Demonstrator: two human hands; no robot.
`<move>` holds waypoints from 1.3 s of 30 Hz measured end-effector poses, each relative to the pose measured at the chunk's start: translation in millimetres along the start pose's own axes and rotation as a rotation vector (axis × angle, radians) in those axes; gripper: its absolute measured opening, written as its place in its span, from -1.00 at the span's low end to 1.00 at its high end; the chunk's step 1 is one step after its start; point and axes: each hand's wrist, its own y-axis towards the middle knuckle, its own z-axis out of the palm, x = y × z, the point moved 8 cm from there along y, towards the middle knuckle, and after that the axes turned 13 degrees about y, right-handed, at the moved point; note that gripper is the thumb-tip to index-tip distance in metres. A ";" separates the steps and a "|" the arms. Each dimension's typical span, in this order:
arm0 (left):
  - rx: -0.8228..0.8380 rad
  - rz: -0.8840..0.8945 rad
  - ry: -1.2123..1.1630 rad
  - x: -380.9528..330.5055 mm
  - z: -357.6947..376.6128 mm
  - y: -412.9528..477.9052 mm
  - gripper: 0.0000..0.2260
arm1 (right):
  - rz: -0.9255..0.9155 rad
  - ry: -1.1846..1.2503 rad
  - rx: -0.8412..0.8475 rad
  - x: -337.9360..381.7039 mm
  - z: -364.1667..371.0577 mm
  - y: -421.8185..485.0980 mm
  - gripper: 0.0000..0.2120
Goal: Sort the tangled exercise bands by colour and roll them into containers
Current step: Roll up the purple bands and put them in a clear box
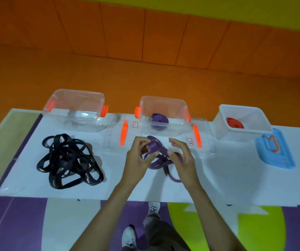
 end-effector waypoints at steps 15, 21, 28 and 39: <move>0.032 0.172 0.033 -79.7 7.6 49.7 -0.70 | -0.094 -0.119 -0.119 105.5 4.7 59.5 -0.84; -0.077 0.198 0.147 -94.9 15.7 71.0 -0.70 | -0.041 0.040 -0.201 111.3 -1.2 88.0 -0.77; -0.048 0.286 0.228 -100.0 19.8 100.6 -0.72 | 0.064 0.093 -0.113 107.5 -20.0 122.7 -0.80; -0.105 0.244 0.076 -96.6 28.9 110.8 -0.71 | 0.571 0.830 -0.128 61.0 -9.7 117.4 -0.84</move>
